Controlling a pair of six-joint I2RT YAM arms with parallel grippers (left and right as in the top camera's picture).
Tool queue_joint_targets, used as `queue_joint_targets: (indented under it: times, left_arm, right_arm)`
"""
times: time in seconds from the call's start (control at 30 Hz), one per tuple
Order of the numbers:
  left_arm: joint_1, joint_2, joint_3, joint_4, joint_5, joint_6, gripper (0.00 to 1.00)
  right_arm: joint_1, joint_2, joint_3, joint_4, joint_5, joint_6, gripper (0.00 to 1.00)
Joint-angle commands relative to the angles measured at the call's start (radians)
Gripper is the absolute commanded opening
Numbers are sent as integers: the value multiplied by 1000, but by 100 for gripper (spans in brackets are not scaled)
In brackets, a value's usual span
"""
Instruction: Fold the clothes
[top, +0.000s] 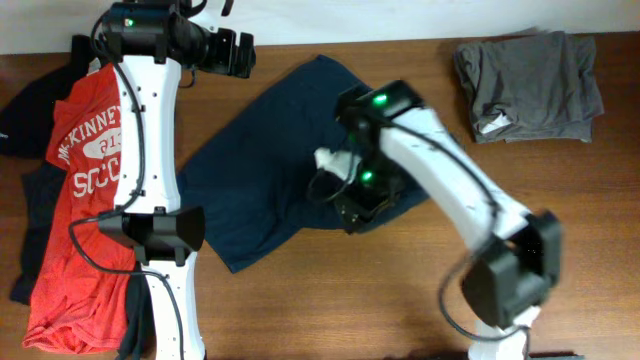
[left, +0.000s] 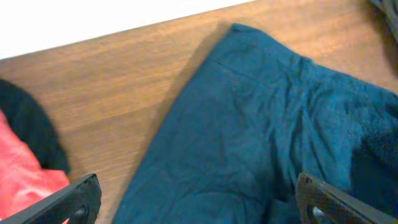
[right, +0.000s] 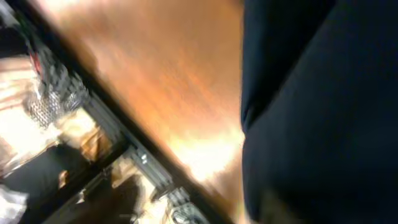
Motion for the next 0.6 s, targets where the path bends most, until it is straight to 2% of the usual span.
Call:
queue_joint_targets:
  times: [0.0, 0.13, 0.23, 0.4, 0.57]
  left_arm:
    - [-10, -21, -73, 1, 133, 94, 99]
    - [-63, -21, -180, 22, 174, 180, 99]
    - [-165, -21, -317, 84, 175, 250, 99]
    - [-315, -21, -432, 160, 159, 293, 99]
    - [-455, -15, -504, 249, 14, 264, 99]
  right_arm:
    - [-140, -149, 121, 53, 25, 120, 88]
    - [-343, -187, 185, 113, 39, 218, 88]
    - [-520, -183, 189, 134, 38, 244, 88]
    - [-678, -183, 189, 135, 34, 255, 90]
    - [-746, -182, 188, 137, 11, 255, 90]
